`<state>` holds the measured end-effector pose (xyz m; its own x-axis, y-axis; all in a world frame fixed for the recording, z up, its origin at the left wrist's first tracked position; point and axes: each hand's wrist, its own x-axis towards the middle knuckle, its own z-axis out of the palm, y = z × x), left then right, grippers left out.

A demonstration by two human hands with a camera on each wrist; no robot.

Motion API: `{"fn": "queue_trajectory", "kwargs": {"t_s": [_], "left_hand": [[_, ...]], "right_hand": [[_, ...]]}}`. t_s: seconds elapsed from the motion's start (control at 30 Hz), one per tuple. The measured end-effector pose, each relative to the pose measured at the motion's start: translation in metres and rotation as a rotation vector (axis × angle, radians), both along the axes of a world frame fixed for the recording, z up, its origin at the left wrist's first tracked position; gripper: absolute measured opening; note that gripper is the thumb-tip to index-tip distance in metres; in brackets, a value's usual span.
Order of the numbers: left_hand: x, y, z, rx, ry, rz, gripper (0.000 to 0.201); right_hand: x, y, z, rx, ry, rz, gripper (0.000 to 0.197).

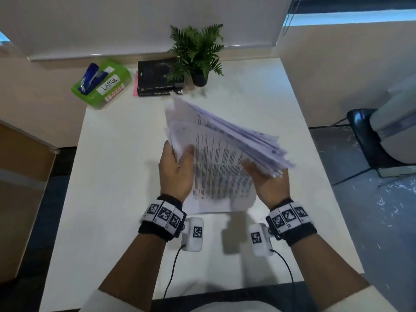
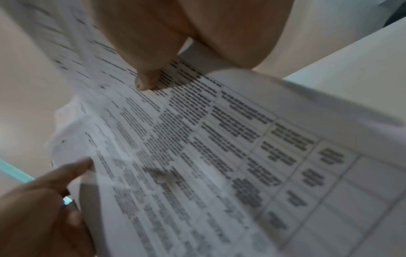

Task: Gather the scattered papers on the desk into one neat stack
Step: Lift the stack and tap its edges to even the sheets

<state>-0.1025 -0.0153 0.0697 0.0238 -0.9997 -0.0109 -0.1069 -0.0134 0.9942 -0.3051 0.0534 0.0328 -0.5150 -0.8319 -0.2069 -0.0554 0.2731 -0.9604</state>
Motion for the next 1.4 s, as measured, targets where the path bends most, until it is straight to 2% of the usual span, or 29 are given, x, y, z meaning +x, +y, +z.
{"fn": "queue_trajectory", "kwargs": {"t_s": [0.03, 0.1, 0.23, 0.33, 0.4, 0.47, 0.6, 0.7, 0.77, 0.83, 0.87, 0.93, 1.0, 1.07, 1.13, 1.23, 1.33, 1.4], "left_hand": [[-0.002, -0.001, 0.01, -0.059, 0.009, -0.002, 0.018], [-0.007, -0.001, 0.019, -0.116, 0.011, -0.025, 0.022], [-0.014, 0.01, 0.024, -0.241, -0.008, -0.044, 0.035], [-0.007, 0.017, 0.019, -0.281, 0.101, -0.019, 0.035], [0.001, 0.025, 0.008, -0.29, 0.144, -0.015, 0.039], [0.007, 0.033, -0.008, -0.204, 0.137, -0.017, 0.049], [0.009, 0.03, -0.02, -0.017, 0.158, 0.001, 0.053], [0.004, 0.017, -0.009, 0.062, 0.187, 0.067, 0.049], [0.002, 0.011, -0.002, 0.06, 0.194, 0.106, 0.042], [0.007, 0.012, 0.01, -0.022, 0.216, 0.102, 0.043], [0.012, 0.014, 0.015, -0.078, 0.243, 0.078, 0.046], [0.026, 0.02, 0.012, -0.14, 0.27, 0.006, 0.053], [0.034, 0.027, -0.005, -0.111, 0.238, -0.068, 0.061], [0.034, 0.035, -0.024, -0.031, 0.193, -0.104, 0.066], [0.027, 0.039, -0.032, 0.015, 0.178, -0.1, 0.057], [0.011, 0.034, -0.022, 0.035, 0.149, -0.015, 0.034], [0.002, 0.024, -0.002, 0.001, 0.113, 0.078, 0.02], [0.0, 0.02, 0.011, -0.035, 0.12, 0.136, 0.021]], "right_hand": [[0.005, -0.002, 0.016, -0.072, 0.081, -0.008, 0.017], [0.013, -0.007, 0.044, -0.157, 0.073, -0.043, 0.009], [0.015, -0.012, 0.063, -0.294, 0.008, -0.064, 0.017], [0.01, -0.003, 0.064, -0.416, 0.007, -0.015, 0.026], [0.004, 0.009, 0.049, -0.391, 0.011, -0.006, 0.03], [0.0, 0.019, 0.028, -0.286, 0.02, 0.031, 0.029], [0.005, 0.016, 0.019, -0.138, 0.124, 0.11, 0.05], [0.011, 0.003, 0.023, -0.172, 0.051, 0.118, 0.029], [0.014, -0.002, 0.025, -0.205, 0.031, 0.086, 0.023], [0.015, -0.001, 0.036, -0.261, -0.005, 0.069, 0.014], [0.013, 0.002, 0.039, -0.296, -0.024, 0.071, 0.017], [0.006, 0.011, 0.042, -0.351, -0.038, 0.06, 0.035], [-0.001, 0.019, 0.025, -0.266, 0.029, 0.073, 0.044], [-0.002, 0.021, 0.005, -0.117, -0.016, 0.098, 0.035], [0.004, 0.017, -0.006, 0.005, -0.042, 0.113, 0.02], [0.014, 0.005, 0.003, -0.063, 0.027, 0.011, 0.01], [0.024, -0.006, 0.035, -0.214, 0.078, -0.036, 0.017], [0.028, -0.01, 0.055, -0.273, 0.087, -0.04, 0.024]]}}
